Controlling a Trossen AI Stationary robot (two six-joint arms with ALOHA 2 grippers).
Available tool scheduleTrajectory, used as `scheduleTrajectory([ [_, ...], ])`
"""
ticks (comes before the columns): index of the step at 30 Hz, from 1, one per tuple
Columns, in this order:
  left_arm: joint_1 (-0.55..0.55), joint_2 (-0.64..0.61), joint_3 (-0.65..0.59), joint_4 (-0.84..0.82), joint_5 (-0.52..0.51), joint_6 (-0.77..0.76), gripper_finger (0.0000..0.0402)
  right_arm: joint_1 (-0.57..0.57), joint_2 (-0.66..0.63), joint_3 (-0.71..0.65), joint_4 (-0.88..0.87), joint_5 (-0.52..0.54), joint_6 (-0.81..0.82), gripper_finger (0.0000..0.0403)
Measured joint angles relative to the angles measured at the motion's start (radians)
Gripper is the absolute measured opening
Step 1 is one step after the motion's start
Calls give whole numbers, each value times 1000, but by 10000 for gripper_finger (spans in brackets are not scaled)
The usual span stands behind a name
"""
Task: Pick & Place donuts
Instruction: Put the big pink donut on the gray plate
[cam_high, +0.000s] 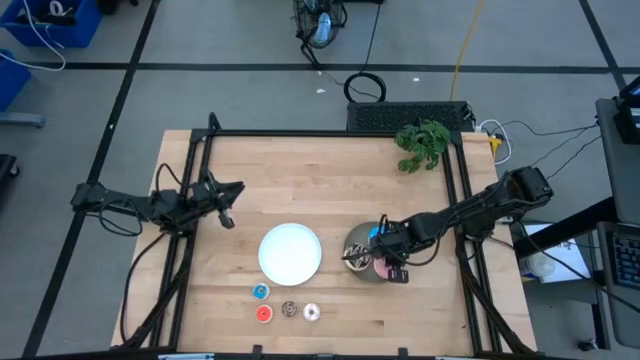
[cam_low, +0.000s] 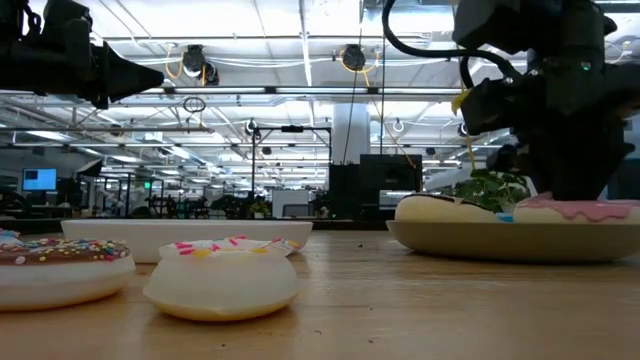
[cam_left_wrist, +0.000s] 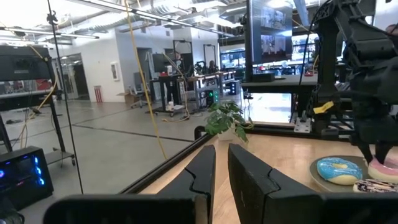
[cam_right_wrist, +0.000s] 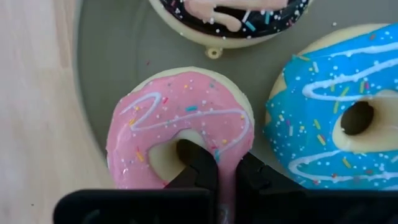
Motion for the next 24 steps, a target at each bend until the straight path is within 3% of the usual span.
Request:
scheduleTrajectory([
  [8,0,0,0,0,0,0,51,-2,0,-12,31,22,-3,27],
  [24,0,0,0,-1,0,8,51,-5,0,10,23,-2,-8,141],
])
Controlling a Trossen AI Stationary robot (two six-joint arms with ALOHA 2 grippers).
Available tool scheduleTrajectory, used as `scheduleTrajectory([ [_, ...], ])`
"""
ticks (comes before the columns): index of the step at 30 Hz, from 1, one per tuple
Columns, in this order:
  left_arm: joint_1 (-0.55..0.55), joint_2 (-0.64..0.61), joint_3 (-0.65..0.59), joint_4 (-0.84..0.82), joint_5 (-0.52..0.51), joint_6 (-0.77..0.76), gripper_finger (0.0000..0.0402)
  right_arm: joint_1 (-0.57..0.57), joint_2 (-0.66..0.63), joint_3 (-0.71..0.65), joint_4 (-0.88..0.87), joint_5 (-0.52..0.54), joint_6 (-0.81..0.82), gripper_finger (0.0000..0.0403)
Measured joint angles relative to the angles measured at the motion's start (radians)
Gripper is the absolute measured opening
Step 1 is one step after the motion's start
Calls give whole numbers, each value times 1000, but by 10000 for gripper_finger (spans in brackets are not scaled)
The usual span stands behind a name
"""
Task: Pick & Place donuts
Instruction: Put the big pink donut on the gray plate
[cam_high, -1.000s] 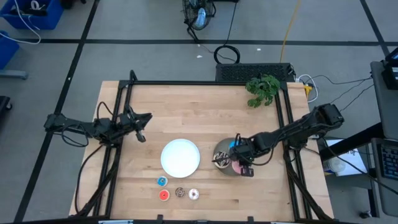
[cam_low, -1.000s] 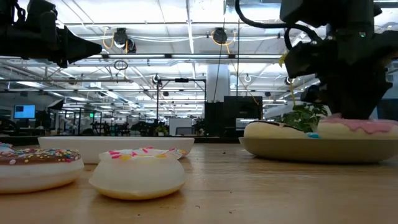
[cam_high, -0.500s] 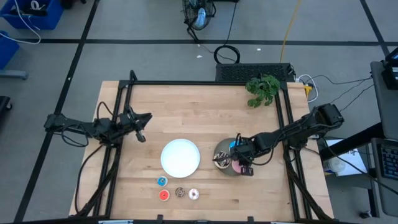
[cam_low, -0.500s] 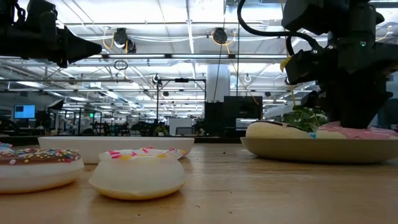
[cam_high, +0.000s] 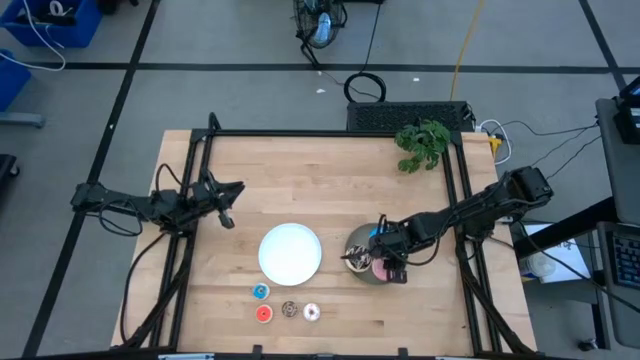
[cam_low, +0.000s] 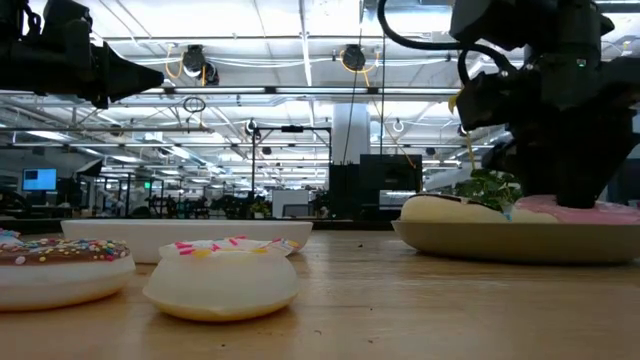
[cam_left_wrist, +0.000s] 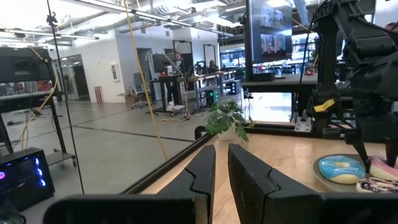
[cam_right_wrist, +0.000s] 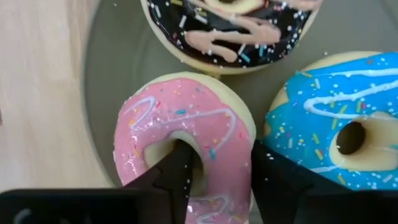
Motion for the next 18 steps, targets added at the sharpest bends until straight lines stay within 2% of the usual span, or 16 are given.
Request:
scheduleTrajectory([
  [6,0,0,0,0,0,4,51,0,0,14,-13,-13,14,161],
  [18,0,0,0,-7,1,6,51,-7,0,126,-158,-28,5,162],
])
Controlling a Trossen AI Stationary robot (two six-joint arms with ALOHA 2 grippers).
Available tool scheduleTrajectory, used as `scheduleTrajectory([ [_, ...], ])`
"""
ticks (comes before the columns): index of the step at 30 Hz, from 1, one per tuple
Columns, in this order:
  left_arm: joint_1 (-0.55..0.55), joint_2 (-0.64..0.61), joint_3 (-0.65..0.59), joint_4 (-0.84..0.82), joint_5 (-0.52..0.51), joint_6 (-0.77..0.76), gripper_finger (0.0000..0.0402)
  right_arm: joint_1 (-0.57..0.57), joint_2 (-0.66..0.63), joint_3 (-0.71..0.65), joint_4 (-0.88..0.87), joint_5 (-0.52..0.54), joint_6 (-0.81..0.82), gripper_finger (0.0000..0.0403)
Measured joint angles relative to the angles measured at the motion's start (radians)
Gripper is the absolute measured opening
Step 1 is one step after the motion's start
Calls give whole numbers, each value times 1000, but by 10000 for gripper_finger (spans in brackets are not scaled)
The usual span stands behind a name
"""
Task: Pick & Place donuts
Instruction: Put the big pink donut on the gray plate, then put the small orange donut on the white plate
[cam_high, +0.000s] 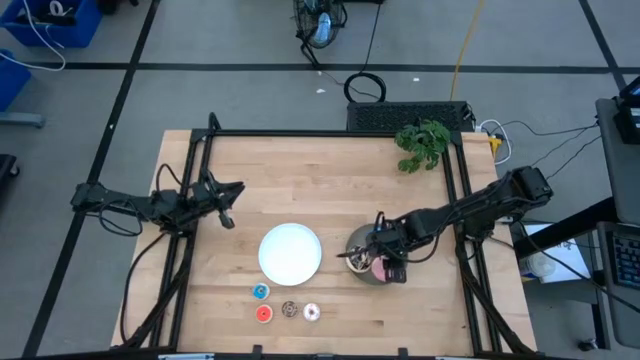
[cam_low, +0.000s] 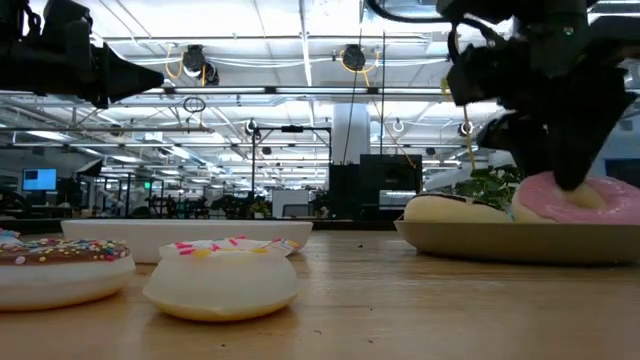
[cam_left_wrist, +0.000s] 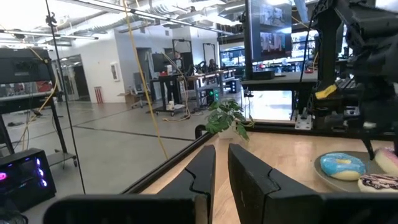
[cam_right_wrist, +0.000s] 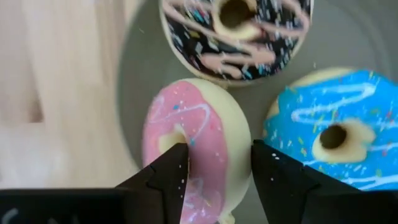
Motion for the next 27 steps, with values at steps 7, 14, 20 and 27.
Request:
scheduleTrajectory([
  [7,0,0,0,-2,0,0,51,0,0,60,-41,4,-27,158],
  [14,0,0,0,-2,0,-1,51,-1,0,65,-51,42,-58,159],
  [20,0,0,0,-1,0,-2,51,-6,0,190,-166,57,-51,150],
  [27,0,0,0,-2,1,-5,51,4,-135,271,-162,87,-104,127],
])
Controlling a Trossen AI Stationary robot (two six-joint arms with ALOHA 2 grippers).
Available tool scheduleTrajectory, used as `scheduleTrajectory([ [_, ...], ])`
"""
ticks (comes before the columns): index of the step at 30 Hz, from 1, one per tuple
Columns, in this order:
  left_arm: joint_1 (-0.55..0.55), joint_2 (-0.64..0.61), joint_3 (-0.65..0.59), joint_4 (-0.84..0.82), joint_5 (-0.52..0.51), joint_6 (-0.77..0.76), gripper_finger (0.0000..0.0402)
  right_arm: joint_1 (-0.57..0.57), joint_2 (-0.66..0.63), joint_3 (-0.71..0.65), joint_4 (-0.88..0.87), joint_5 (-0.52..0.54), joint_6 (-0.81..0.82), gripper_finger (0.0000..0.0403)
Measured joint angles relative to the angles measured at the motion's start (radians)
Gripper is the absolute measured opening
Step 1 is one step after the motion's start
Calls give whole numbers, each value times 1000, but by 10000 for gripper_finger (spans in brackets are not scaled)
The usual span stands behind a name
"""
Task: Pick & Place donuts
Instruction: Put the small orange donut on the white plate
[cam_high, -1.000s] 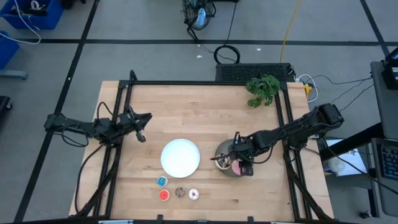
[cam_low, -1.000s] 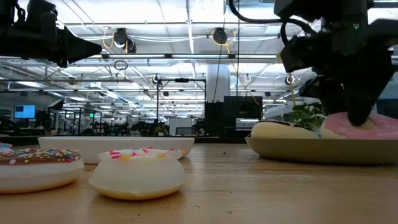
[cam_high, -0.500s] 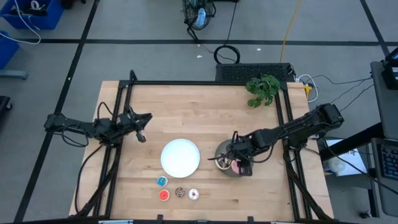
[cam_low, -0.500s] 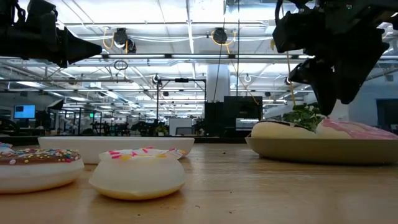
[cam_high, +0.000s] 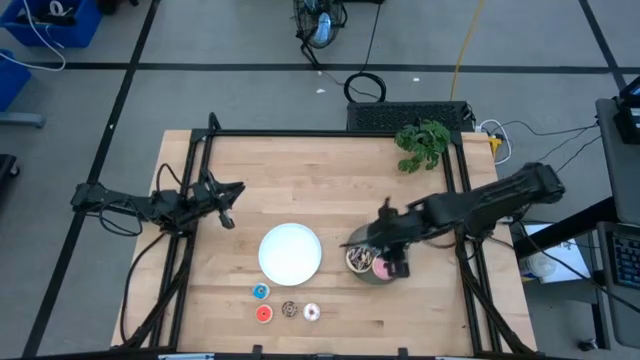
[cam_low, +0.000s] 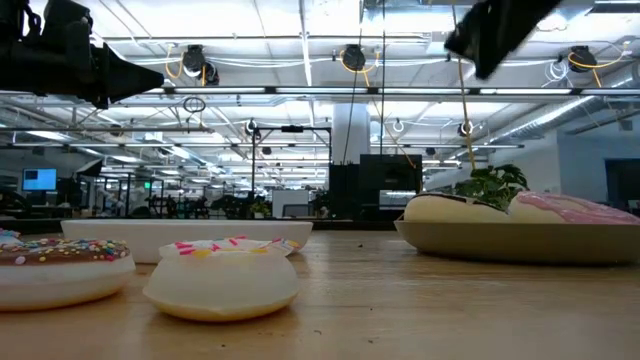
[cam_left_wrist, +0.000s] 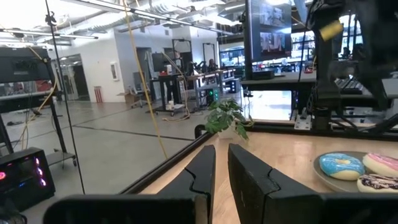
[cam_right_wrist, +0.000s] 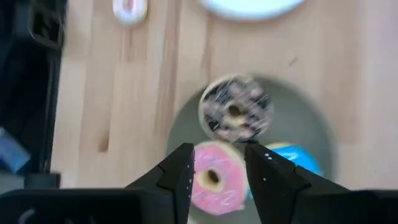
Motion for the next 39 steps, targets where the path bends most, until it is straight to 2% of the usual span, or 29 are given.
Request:
scheduleTrajectory([
  [5,0,0,0,-17,3,-17,51,17,-210,-25,85,193,1,98],
  [10,0,0,0,-22,4,-29,51,82,-443,-197,256,386,0,59],
  [16,0,0,0,-22,4,-30,51,119,-686,-530,592,388,-96,7],
  [19,0,0,0,-21,4,-31,51,115,-780,-680,759,398,-153,3],
  [22,0,0,0,-21,4,-31,51,106,-848,-795,846,410,-197,1],
  [31,0,0,0,-28,-24,5,51,98,-1047,-1047,1034,424,-321,1],
  [36,0,0,0,-48,-146,56,51,89,-1085,-1135,1145,441,-411,0],
  [39,0,0,0,-41,-230,57,51,89,-1090,-1162,1165,441,-402,0],
])
